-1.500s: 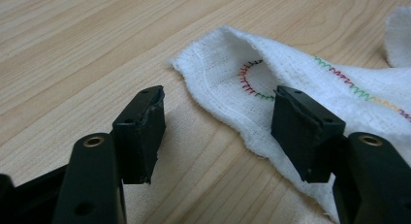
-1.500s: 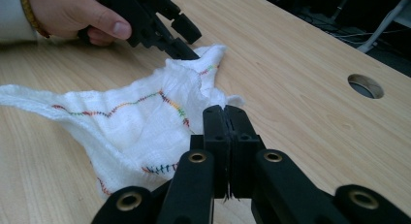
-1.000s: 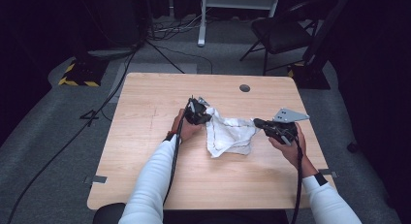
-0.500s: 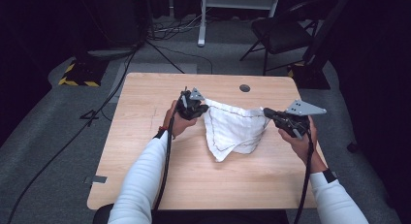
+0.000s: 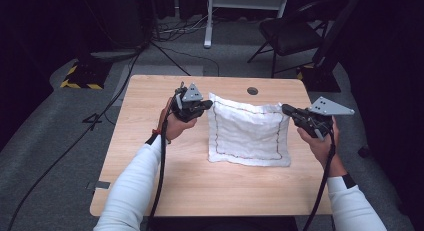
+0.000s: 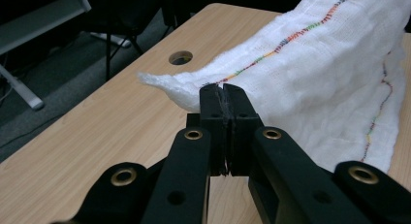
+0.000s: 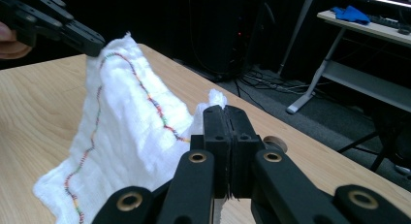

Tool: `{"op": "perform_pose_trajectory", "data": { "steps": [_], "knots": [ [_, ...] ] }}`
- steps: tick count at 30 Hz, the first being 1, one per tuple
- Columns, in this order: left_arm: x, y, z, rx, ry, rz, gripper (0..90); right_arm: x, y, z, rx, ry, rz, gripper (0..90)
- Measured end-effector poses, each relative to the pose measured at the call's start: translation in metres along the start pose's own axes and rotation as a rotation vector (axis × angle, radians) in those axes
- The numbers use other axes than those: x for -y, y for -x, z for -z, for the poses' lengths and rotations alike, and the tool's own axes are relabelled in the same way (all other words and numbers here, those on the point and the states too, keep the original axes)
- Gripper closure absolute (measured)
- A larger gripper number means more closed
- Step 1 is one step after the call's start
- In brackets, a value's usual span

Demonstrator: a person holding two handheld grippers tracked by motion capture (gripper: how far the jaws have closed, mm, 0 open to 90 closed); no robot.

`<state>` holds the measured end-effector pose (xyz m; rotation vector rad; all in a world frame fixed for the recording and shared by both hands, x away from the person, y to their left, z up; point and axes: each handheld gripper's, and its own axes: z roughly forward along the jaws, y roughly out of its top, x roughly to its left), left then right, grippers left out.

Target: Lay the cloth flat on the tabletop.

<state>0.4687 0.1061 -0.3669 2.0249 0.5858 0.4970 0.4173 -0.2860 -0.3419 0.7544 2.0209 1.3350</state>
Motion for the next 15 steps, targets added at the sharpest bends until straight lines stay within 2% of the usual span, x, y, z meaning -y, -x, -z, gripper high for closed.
{"op": "perform_pose_trajectory", "data": {
  "steps": [5, 9, 10, 12, 14, 15],
  "knots": [
    [-0.005, 0.003, 0.008, -0.012, 0.018, -0.021, 87.9, -0.001, 0.003, 0.0, 0.014, 0.007, -0.01, 89.5],
    [-0.012, 0.008, 0.019, -0.008, 0.056, -0.04, 87.9, -0.004, 0.003, 0.002, 0.019, 0.02, -0.017, 89.5],
    [-0.016, 0.012, 0.026, -0.005, 0.071, -0.052, 87.9, -0.007, 0.002, 0.005, 0.017, 0.033, -0.018, 89.6],
    [-0.017, 0.014, 0.03, -0.004, 0.081, -0.052, 87.9, -0.008, 0.001, 0.007, 0.017, 0.039, -0.015, 89.6],
    [-0.018, 0.018, 0.039, 0.001, 0.096, -0.056, 87.9, -0.013, -0.004, 0.017, -0.005, 0.068, -0.029, 89.6],
    [-0.018, 0.02, 0.044, -0.001, 0.094, -0.072, 87.9, -0.013, -0.004, 0.017, -0.005, 0.068, -0.029, 89.6]
  ]
}}
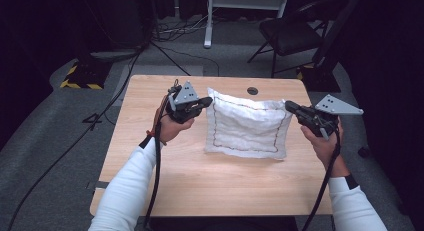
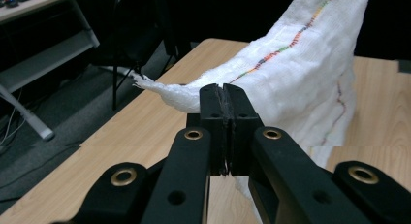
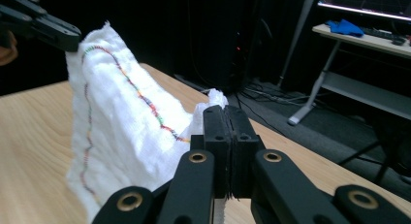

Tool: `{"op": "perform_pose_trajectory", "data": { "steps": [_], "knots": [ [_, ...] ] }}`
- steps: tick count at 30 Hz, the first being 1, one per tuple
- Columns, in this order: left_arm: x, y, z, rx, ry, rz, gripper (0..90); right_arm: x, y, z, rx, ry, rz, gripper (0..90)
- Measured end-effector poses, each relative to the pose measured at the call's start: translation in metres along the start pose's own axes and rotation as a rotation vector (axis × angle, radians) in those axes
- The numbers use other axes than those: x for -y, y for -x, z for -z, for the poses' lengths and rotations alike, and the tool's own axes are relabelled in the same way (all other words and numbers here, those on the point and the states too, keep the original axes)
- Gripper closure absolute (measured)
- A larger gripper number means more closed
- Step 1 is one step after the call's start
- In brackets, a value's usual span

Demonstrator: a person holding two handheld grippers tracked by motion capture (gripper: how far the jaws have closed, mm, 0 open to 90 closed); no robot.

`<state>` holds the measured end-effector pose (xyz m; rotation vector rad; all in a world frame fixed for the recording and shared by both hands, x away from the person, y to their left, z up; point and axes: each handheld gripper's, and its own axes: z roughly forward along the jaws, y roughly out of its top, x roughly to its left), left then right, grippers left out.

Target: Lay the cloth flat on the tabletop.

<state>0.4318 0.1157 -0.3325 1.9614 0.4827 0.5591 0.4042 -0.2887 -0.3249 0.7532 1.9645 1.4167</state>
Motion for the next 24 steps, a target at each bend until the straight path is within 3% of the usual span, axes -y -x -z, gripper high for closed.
{"op": "perform_pose_trajectory", "data": {
  "steps": [4, 10, 13, 16, 17, 20, 21, 22, 23, 24],
  "knots": [
    [-0.001, 0.01, 0.02, 0.004, 0.008, -0.018, 87.9, -0.008, -0.014, 0.017, -0.013, 0.027, 0.038, 89.6],
    [-0.003, 0.026, 0.048, 0.014, 0.026, -0.057, 87.9, -0.014, -0.025, 0.031, -0.031, 0.044, 0.052, 89.5],
    [-0.001, 0.026, 0.047, 0.012, 0.015, -0.062, 87.9, -0.016, -0.027, 0.028, -0.034, 0.03, 0.063, 89.5],
    [0.007, 0.019, 0.038, 0.011, -0.006, -0.032, 87.9, -0.014, -0.024, 0.02, -0.03, 0.01, 0.059, 89.5],
    [0.014, 0.013, 0.028, 0.008, -0.025, -0.003, 87.8, -0.008, -0.018, 0.007, -0.025, -0.019, 0.047, 89.5],
    [0.023, 0.006, 0.015, 0.003, -0.05, 0.021, 87.8, 0.001, -0.011, -0.007, -0.02, -0.051, 0.028, 89.5],
    [0.031, -0.002, 0.0, -0.005, -0.081, 0.036, 87.8, 0.011, -0.003, -0.022, -0.022, -0.081, 0.006, 89.5],
    [0.031, -0.002, 0.0, -0.005, -0.081, 0.036, 87.7, 0.016, 0.001, -0.03, -0.018, -0.097, -0.006, 89.5],
    [0.04, -0.009, -0.015, -0.018, -0.11, 0.062, 87.7, 0.02, 0.004, -0.038, -0.017, -0.117, -0.019, 89.5],
    [0.04, -0.009, -0.015, -0.018, -0.11, 0.062, 87.7, 0.02, 0.004, -0.038, -0.017, -0.117, -0.019, 89.5]
  ]
}}
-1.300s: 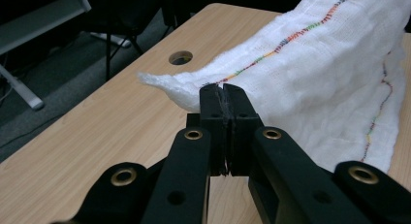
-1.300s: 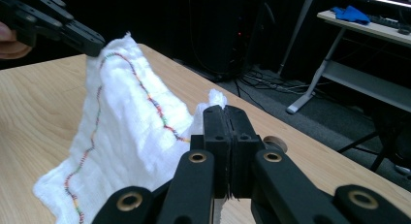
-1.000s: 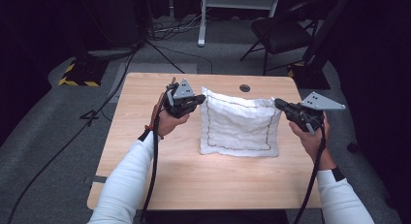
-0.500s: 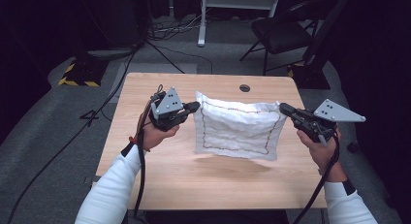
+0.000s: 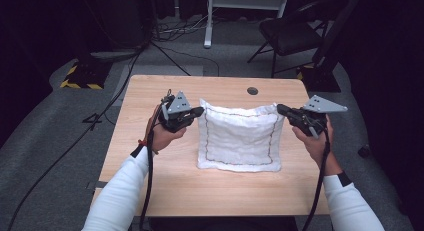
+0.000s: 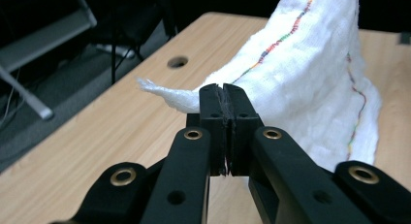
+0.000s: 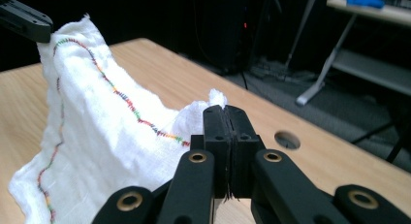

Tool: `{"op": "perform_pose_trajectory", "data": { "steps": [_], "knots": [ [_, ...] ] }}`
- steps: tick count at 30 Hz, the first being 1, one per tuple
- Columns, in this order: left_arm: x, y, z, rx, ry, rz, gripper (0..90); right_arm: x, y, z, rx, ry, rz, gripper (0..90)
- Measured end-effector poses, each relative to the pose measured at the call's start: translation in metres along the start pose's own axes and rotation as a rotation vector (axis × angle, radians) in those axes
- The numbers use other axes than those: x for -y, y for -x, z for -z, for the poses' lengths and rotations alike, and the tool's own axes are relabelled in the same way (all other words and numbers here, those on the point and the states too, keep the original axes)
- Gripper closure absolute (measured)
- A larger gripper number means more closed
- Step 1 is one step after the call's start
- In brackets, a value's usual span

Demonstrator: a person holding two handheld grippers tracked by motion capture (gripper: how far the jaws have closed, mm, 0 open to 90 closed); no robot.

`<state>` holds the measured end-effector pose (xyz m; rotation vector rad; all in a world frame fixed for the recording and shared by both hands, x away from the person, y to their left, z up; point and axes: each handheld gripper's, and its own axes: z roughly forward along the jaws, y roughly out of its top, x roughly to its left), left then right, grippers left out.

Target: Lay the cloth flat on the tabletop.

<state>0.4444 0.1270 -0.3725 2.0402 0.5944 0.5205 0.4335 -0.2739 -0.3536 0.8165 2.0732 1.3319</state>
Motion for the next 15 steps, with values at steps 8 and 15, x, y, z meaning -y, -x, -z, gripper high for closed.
{"op": "perform_pose_trajectory", "data": {
  "steps": [8, 15],
  "knots": [
    [0.02, -0.035, -0.062, -0.066, -0.092, 0.08, 87.6, 0.014, 0.028, -0.063, 0.05, -0.106, -0.025, 89.5],
    [0.034, -0.059, -0.096, -0.16, -0.157, 0.147, 87.0, 0.022, 0.052, -0.112, 0.1, -0.178, -0.076, 89.4]
  ]
}}
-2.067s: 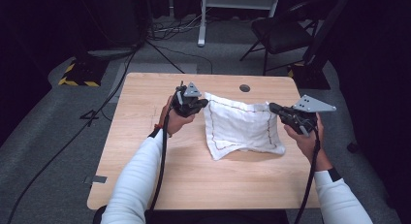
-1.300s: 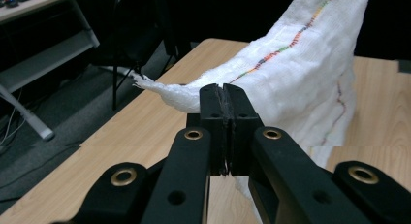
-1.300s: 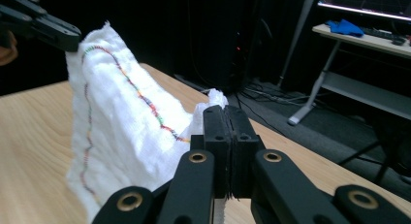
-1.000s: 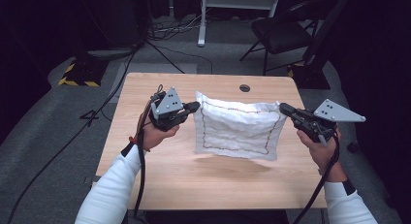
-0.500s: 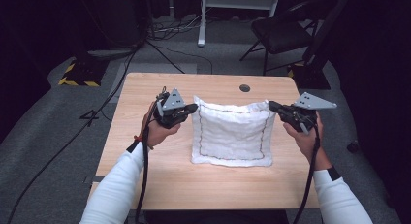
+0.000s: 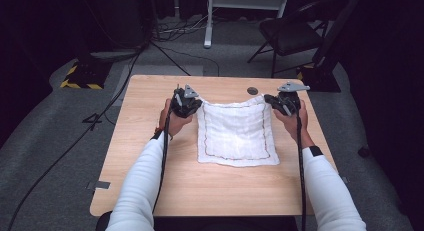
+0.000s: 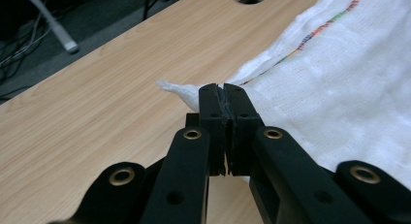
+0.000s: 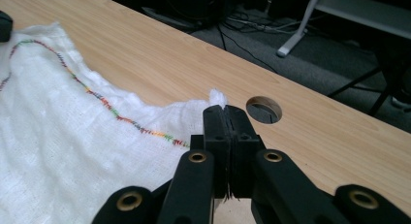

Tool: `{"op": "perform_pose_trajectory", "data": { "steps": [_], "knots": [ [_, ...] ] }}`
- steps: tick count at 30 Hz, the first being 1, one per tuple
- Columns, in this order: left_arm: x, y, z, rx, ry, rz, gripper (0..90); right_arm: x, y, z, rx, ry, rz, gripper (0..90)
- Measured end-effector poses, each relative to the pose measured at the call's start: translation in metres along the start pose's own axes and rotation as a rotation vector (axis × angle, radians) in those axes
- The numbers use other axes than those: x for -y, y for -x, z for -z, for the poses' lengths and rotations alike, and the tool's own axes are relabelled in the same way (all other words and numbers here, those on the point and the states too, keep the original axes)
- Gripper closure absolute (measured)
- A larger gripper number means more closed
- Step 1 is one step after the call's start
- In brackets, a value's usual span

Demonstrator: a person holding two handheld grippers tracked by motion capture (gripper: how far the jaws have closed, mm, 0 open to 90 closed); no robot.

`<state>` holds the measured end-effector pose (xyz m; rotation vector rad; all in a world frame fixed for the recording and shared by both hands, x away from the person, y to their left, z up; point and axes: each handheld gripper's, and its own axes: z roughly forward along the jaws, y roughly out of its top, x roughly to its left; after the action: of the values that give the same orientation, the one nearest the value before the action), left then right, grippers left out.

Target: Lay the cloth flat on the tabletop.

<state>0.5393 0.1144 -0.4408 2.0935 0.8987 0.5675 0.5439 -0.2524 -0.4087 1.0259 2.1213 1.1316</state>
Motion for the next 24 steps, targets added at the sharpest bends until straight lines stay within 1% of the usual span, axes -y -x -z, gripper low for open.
{"op": "perform_pose_trajectory", "data": {
  "steps": [1, 2, 3, 4, 5, 6, 7, 9, 10, 11, 12, 13, 14, 15, 16, 17, 18, 19, 20, 21, 22, 23, 24],
  "knots": [
    [0.0, 0.0, 0.0, 0.0, 0.0, 0.0, 86.3, 0.0, 0.0, 0.0, 0.0, 0.0, 0.0, 89.4],
    [0.0, -0.001, -0.007, -0.047, -0.019, 0.004, 86.3, -0.001, 0.002, -0.011, 0.015, -0.012, -0.016, 89.3],
    [0.0, -0.001, -0.007, -0.047, -0.019, 0.004, 83.8, -0.001, 0.002, -0.015, 0.031, -0.023, -0.012, 89.0],
    [-0.001, -0.002, -0.013, -0.074, -0.033, 0.03, 78.9, -0.001, 0.003, -0.019, 0.045, -0.03, -0.018, 85.8],
    [-0.001, -0.002, -0.013, -0.074, -0.033, 0.03, 71.5, -0.001, 0.003, -0.019, 0.045, -0.03, -0.018, 85.8],
    [-0.001, -0.003, -0.015, -0.08, -0.043, 0.05, 70.1, -0.001, 0.004, -0.027, 0.099, -0.049, -0.048, 75.8],
    [0.0, -0.001, -0.018, -0.058, -0.06, 0.059, 67.2, 0.0, 0.005, -0.028, 0.105, -0.056, -0.059, 72.7],
    [0.002, 0.004, -0.02, -0.048, -0.081, 0.041, 61.0, 0.003, 0.007, -0.029, 0.112, -0.073, -0.068, 70.1],
    [0.002, 0.004, -0.02, -0.048, -0.081, 0.041, 59.2, 0.003, 0.007, -0.029, 0.112, -0.073, -0.068, 70.1],
    [0.004, 0.006, -0.02, -0.037, -0.081, 0.04, 59.2, 0.005, 0.008, -0.029, 0.107, -0.078, -0.072, 68.8],
    [0.006, 0.011, -0.021, -0.047, -0.093, 0.039, 51.8, 0.01, 0.009, -0.028, 0.087, -0.099, -0.07, 67.7],
    [0.006, 0.011, -0.021, -0.047, -0.093, 0.039, 45.1, 0.01, 0.009, -0.028, 0.087, -0.099, -0.07, 67.7],
    [0.007, 0.014, -0.021, -0.049, -0.11, 0.029, 45.1, 0.012, 0.009, -0.026, 0.085, -0.109, -0.067, 67.2],
    [0.01, 0.021, -0.018, -0.045, -0.134, -0.01, 34.3, 0.017, 0.006, -0.02, 0.048, -0.105, -0.063, 65.5],
    [0.01, 0.021, -0.018, -0.045, -0.134, -0.01, 32.0, 0.019, 0.005, -0.016, 0.029, -0.101, -0.054, 64.4],
    [0.012, 0.025, -0.014, -0.03, -0.127, -0.022, 32.0, 0.019, 0.005, -0.016, 0.029, -0.101, -0.054, 64.4],
    [0.014, 0.027, -0.01, -0.015, -0.125, -0.033, 27.4, 0.024, 0.001, -0.008, -0.004, -0.106, -0.031, 61.1],
    [0.015, 0.03, -0.006, -0.004, -0.121, -0.036, 25.5, 0.027, -0.001, -0.003, -0.028, -0.112, -0.013, 59.5],
    [0.017, 0.032, -0.001, 0.013, -0.12, -0.038, 25.5, 0.027, -0.001, -0.003, -0.028, -0.112, -0.013, 59.5],
    [0.019, 0.035, 0.003, 0.03, -0.12, -0.047, 24.5, 0.03, -0.003, 0.001, -0.048, -0.125, 0.007, 58.0],
    [0.022, 0.038, 0.008, 0.036, -0.116, -0.061, 24.4, 0.034, -0.005, 0.005, -0.058, -0.139, 0.026, 57.1],
    [0.025, 0.042, 0.012, 0.042, -0.125, -0.077, 24.4, 0.042, -0.009, 0.014, -0.082, -0.153, 0.058, 56.2],
    [0.031, 0.049, 0.017, 0.063, -0.145, -0.116, 24.3, 0.046, -0.011, 0.019, -0.082, -0.161, 0.072, 55.8]
  ]
}}
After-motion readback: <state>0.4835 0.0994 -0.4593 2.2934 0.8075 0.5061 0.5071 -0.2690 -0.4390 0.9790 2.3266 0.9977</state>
